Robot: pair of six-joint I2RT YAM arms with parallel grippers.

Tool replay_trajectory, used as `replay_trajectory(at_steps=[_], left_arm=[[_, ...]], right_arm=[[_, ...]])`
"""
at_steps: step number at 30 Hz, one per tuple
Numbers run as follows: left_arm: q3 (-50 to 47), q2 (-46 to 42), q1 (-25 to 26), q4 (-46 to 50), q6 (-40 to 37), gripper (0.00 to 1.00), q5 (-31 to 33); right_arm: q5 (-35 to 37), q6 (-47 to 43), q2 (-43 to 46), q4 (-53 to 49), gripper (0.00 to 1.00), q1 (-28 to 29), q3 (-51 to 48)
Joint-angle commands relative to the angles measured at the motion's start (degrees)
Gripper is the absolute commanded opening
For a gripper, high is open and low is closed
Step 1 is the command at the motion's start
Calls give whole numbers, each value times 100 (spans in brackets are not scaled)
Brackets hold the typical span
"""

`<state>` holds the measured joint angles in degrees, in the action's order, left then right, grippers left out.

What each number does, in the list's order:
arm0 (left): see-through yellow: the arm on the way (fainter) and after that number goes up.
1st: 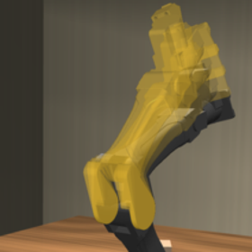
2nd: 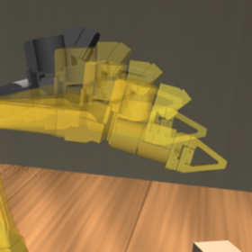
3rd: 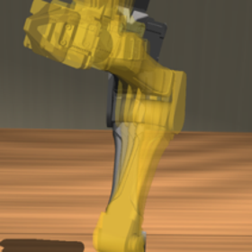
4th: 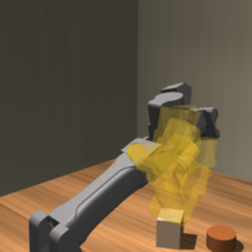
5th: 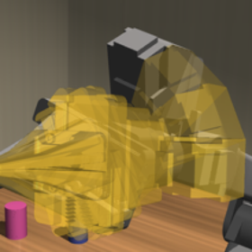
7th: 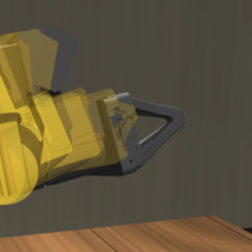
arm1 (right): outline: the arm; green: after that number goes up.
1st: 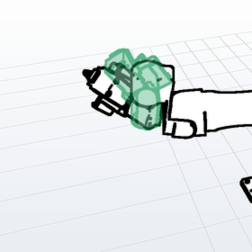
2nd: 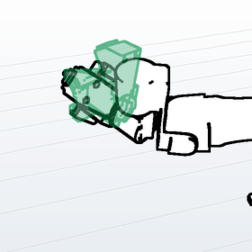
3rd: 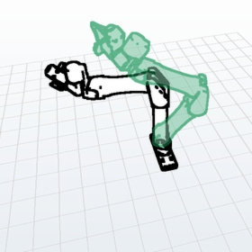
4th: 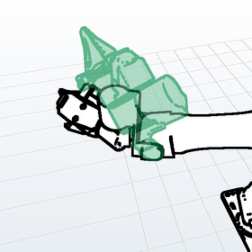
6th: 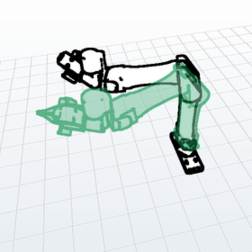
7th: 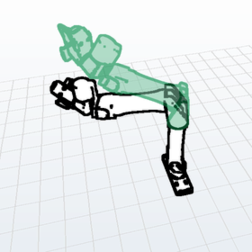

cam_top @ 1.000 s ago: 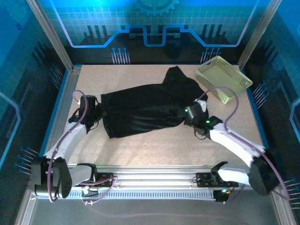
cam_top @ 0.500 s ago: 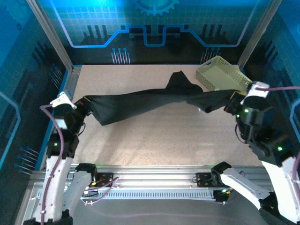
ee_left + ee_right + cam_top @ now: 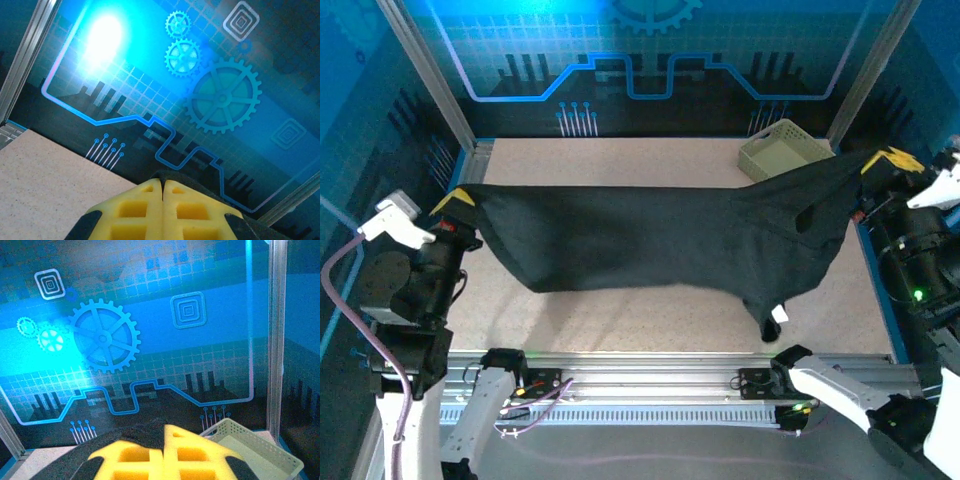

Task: Fold the inside-out t-shirt

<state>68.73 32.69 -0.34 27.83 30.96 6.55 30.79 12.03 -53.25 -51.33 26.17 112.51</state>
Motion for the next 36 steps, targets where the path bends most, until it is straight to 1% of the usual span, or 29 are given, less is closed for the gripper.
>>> replay_trajectory(at_steps=[1,4,6,10,13,16,18,25,27,29,31,33,34,36], left_arm=[[147,687,-79,144,-282,0,-122],[266,1400,-80,105,-262,0,-185],[398,1952,-80,66,-230,0,-137],[934,3140,-127,56,-205,0,210],[1394,3876,-240,-41,-93,0,393],[1982,4535,-424,-292,33,0,94],[2544,4934,-528,-303,41,0,-67],[4845,5960,-1013,-266,210,0,-1015],[5267,6081,-1137,-401,267,0,-1293],[5325,5989,-1229,-666,289,0,-1429],[5042,5749,-1265,-955,251,0,-1543],[4451,5407,-1267,-1300,170,0,-1726],[3997,5188,-1267,-1509,176,0,-1818],[3038,4755,-1267,-1875,272,0,-1917]], right_arm=[[70,-499,-593,302,0,-60,42],[233,-818,-1126,599,0,-99,-67],[187,-890,-1520,758,0,-281,-91],[-721,-574,-2416,841,0,-1017,211],[-1166,-523,-3106,937,0,-1308,663],[-1584,-570,-3718,1138,0,-1475,1228],[-1780,-503,-4089,1221,0,-1600,1737],[-2858,19,-5418,1319,0,-2081,4415],[-3066,146,-5626,1474,0,-2171,4918],[-3287,249,-5638,1745,0,-2254,4981],[-3430,237,-5517,1833,0,-2286,4837],[-3506,162,-5312,1706,0,-2281,4525],[-3526,155,-5159,1613,0,-2283,4205],[-3577,127,-4704,1622,0,-2258,3244]])
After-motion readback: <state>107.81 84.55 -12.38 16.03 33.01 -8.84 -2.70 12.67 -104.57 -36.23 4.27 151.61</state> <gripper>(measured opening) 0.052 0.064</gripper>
